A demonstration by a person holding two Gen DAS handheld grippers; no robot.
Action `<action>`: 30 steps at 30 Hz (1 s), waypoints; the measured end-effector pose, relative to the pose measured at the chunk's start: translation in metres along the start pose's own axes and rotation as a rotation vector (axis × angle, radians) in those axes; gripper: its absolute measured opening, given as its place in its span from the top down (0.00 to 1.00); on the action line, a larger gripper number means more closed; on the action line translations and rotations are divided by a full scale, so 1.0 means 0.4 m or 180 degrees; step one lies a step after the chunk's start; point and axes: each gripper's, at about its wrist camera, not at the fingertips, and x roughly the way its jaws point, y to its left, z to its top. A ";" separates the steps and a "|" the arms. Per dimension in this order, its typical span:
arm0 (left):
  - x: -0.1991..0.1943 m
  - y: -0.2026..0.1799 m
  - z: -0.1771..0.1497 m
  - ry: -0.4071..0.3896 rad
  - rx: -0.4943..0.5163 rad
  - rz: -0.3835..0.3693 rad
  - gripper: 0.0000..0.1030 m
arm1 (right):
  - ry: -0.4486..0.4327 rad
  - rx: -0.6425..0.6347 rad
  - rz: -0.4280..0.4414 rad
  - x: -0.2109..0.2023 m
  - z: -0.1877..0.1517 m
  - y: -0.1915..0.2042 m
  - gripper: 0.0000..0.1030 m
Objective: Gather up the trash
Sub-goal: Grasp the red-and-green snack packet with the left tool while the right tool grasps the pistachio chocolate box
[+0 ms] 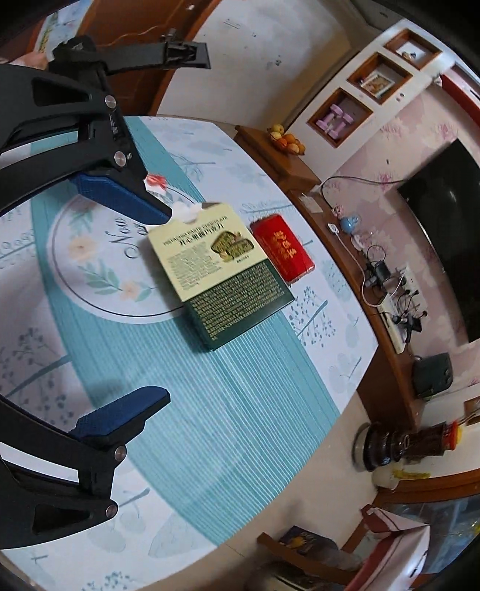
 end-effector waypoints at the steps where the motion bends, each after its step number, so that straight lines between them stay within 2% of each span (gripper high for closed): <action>1: 0.015 -0.003 0.003 0.0025 -0.0005 -0.0005 0.31 | 0.0013 0.0021 -0.0008 0.015 0.005 -0.003 0.11; 4: 0.061 -0.010 0.009 0.0133 0.0003 0.0023 0.46 | 0.0064 0.0065 -0.0039 0.059 0.021 -0.009 0.09; 5: 0.069 -0.013 0.009 0.0143 0.0011 0.0052 0.49 | 0.0076 0.0068 -0.0057 0.067 0.023 -0.011 0.09; 6: 0.067 -0.021 0.009 0.0058 0.0053 0.0085 0.51 | 0.0083 0.0071 -0.0068 0.072 0.023 -0.010 0.09; 10: 0.075 -0.032 0.008 -0.0014 0.0090 0.0122 0.78 | 0.0124 0.0103 -0.0100 0.099 0.029 -0.009 0.07; 11: 0.075 -0.032 0.007 -0.0034 0.0099 0.0156 0.81 | 0.0137 0.0121 -0.0096 0.105 0.033 -0.008 0.06; 15: 0.076 -0.019 0.002 -0.0116 0.0054 0.0295 0.83 | 0.0215 0.0256 -0.0170 0.141 0.045 0.001 0.01; 18: 0.077 0.013 0.004 -0.0099 -0.0074 0.0188 0.83 | 0.0320 0.0571 -0.0249 0.178 0.061 -0.002 0.01; 23: 0.044 0.066 0.006 -0.0148 -0.0137 0.0034 0.83 | 0.0360 0.1283 -0.0008 0.221 0.080 -0.001 0.01; 25: 0.017 0.089 0.003 -0.0200 -0.0133 -0.0012 0.83 | 0.0347 0.1428 0.0014 0.238 0.088 0.012 0.01; 30: -0.029 0.122 0.024 -0.0350 -0.0111 0.0004 0.83 | 0.0220 0.1558 -0.0280 0.276 0.117 0.077 0.00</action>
